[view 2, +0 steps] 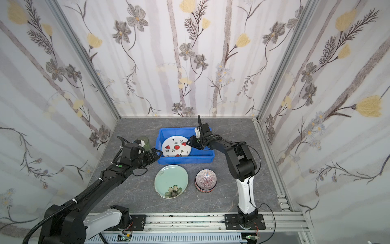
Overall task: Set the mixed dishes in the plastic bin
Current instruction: 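Open the right gripper and withdraw it from the bin while the left arm draws back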
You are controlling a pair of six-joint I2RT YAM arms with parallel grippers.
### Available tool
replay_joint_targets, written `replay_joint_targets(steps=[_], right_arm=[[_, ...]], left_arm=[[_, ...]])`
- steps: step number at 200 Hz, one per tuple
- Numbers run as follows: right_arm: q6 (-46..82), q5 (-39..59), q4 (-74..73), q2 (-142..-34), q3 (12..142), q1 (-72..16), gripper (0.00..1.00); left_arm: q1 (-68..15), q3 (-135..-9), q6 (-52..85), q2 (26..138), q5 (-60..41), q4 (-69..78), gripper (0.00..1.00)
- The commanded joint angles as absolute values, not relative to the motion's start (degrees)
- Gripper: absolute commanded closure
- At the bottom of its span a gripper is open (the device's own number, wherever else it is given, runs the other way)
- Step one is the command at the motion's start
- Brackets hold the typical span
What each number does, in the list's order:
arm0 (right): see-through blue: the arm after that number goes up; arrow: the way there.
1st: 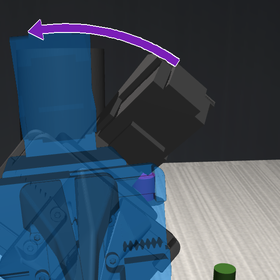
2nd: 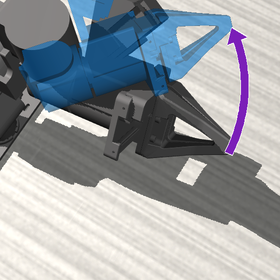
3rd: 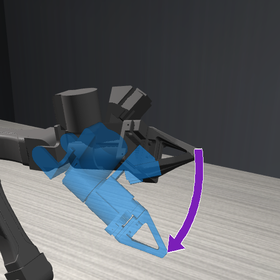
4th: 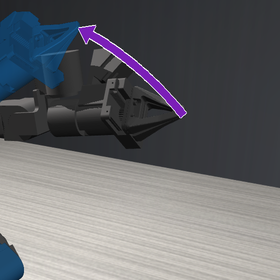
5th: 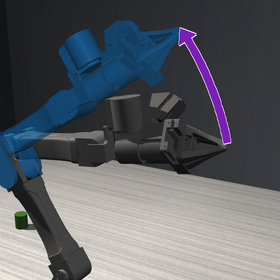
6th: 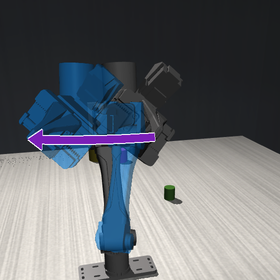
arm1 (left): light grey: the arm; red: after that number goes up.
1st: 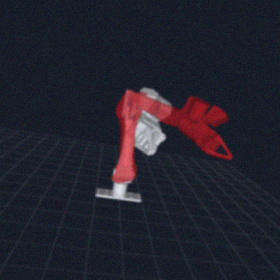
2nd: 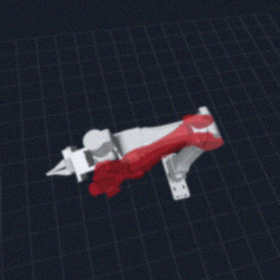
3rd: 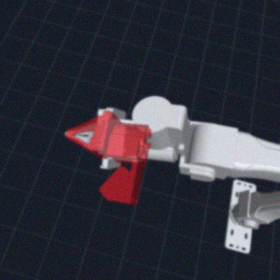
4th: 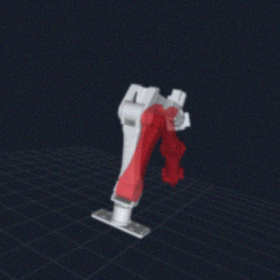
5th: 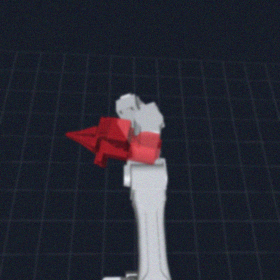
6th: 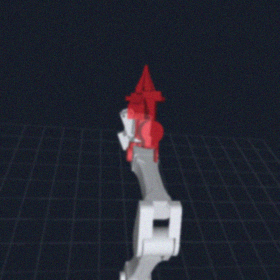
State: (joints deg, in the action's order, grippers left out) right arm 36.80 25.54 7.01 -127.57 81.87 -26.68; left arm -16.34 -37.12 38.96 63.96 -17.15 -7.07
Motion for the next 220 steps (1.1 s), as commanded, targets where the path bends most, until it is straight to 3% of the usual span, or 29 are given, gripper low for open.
replay_joint_targets(steps=[1, 43, 72, 99, 160, 220], right_arm=[[35.21, 22.84, 7.26, -125.73, 82.31, -26.93, 0.49], [32.36, 19.88, 11.28, -120.18, 82.77, -27.98, 0.41], [28.62, 17.3, 16.35, -115.23, 82.83, -29.52, 0.25], [25.92, 16.78, 19.98, -110.35, 81.54, -31.29, 0.01], [22.1, 16.62, 27.41, -99.06, 78.09, -37.28, 0.0], [22.79, 16.4, 25.7, -92.55, 66.98, -44.72, 0.0]], left_arm=[[-16.33, -36.76, 37.82, 63.29, -16.65, -5.86, 0.0], [-14.53, -36.15, 35.62, 62.08, -19.21, -6.16, 0.0], [-11.53, -34.54, 34.59, 60.0, -21.37, -9.1, 0.0], [-10.48, -34.19, 36.34, 56.92, -22.69, -14.06, 0.0], [-10.65, -31.93, 44.25, 41.92, -21.65, -30.2, 0.0], [-12.8, -21.07, 55.96, 27.05, -24.32, -32.68, 0.0]])
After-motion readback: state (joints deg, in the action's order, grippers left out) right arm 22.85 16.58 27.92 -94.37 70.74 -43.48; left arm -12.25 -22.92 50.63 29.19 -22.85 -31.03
